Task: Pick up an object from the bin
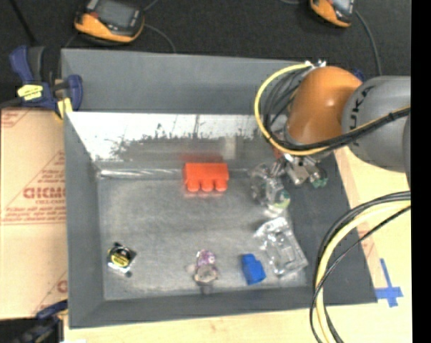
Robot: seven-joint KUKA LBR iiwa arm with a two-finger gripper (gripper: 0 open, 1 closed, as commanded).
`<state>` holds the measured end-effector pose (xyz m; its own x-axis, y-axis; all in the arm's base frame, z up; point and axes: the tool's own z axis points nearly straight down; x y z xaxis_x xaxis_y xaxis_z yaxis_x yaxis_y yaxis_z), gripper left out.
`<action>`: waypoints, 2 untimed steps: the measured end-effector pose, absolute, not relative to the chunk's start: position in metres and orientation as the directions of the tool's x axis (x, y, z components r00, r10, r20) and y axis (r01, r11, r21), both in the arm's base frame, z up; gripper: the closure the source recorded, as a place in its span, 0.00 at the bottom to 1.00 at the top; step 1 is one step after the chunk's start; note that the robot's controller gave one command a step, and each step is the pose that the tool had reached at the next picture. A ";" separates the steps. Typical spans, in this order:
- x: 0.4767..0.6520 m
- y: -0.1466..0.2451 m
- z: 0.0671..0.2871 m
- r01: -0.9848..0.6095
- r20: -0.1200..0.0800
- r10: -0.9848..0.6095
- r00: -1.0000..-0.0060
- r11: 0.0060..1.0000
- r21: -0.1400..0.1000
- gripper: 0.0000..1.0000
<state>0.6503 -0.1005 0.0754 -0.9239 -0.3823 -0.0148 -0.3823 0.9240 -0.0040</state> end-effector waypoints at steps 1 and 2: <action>0.647 -0.094 0.203 -0.408 -0.012 -0.408 -0.913 0.913 -0.009 1.00; 0.640 -0.106 0.126 -0.682 0.001 -0.682 -0.731 0.731 0.001 1.00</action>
Offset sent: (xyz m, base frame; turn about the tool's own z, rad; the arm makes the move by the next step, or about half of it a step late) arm -0.0065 0.0083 0.1208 -0.0332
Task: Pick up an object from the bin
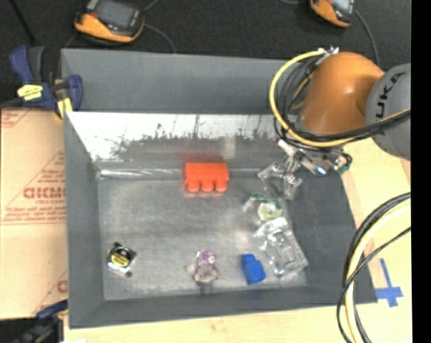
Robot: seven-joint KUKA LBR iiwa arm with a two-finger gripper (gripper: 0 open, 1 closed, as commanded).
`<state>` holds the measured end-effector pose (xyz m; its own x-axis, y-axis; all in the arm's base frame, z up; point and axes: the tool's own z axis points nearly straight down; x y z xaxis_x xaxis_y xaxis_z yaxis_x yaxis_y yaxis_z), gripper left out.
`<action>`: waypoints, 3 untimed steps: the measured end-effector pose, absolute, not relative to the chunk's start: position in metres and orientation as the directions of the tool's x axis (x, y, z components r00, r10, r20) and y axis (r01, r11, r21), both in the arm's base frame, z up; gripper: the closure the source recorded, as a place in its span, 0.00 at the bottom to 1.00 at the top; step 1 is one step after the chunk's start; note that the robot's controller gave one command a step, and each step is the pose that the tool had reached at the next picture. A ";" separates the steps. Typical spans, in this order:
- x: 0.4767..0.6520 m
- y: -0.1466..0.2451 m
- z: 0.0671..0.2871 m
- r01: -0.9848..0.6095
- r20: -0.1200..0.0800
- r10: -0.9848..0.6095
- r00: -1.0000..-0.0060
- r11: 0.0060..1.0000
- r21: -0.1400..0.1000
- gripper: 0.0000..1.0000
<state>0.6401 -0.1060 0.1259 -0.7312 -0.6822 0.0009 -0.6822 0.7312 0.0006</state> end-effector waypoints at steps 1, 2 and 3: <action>0.642 -0.105 0.129 -0.680 -0.004 -0.680 -0.733 0.733 -0.002 0.00; 0.651 -0.072 0.072 -0.748 0.003 -0.748 -0.664 0.664 -0.003 0.00; 0.653 -0.074 0.078 -0.744 0.003 -0.744 -0.669 0.669 -0.003 1.00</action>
Offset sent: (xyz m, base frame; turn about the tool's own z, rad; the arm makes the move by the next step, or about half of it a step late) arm 0.0000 0.0000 0.0000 0.0000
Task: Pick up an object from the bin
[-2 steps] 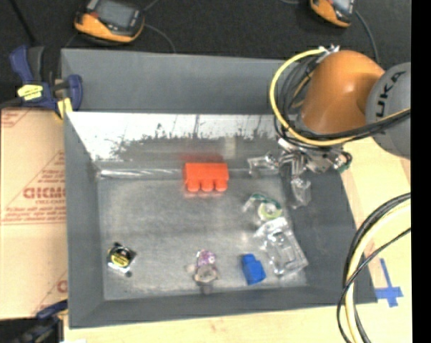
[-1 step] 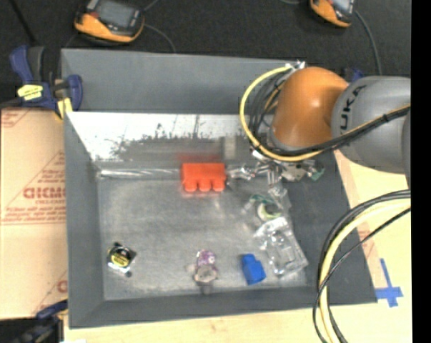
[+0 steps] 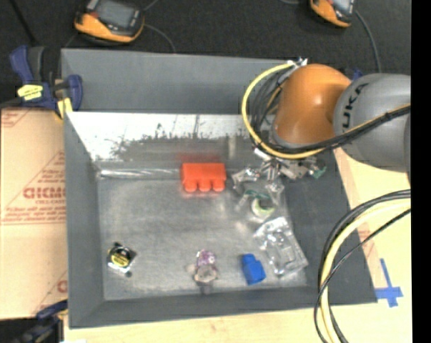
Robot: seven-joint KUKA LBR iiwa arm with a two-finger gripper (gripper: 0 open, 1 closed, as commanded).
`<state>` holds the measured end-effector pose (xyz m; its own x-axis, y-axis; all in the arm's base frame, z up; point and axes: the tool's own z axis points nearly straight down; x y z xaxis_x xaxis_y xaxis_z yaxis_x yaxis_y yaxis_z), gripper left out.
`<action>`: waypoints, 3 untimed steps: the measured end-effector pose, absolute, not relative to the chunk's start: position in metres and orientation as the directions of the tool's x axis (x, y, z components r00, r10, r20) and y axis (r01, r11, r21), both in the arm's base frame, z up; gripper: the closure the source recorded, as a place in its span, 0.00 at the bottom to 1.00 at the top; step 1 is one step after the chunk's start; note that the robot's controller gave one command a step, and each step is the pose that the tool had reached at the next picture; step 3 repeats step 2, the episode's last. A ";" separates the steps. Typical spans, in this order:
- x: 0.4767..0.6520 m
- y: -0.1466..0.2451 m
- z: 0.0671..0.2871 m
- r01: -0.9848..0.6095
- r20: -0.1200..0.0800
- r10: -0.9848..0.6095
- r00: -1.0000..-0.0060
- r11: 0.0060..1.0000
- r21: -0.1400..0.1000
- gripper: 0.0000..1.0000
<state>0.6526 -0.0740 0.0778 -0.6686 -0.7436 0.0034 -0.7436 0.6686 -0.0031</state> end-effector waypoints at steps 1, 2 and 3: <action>0.629 -0.090 0.182 -0.748 -0.006 -0.748 -0.663 0.663 -0.011 1.00; 0.617 -0.119 0.323 -0.735 -0.007 -0.735 -0.678 0.678 -0.012 1.00; 0.617 -0.119 0.323 -0.735 -0.007 -0.735 -0.678 0.678 -0.012 1.00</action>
Offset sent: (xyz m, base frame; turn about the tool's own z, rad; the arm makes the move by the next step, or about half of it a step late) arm -0.0260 -0.0130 0.0977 -0.0134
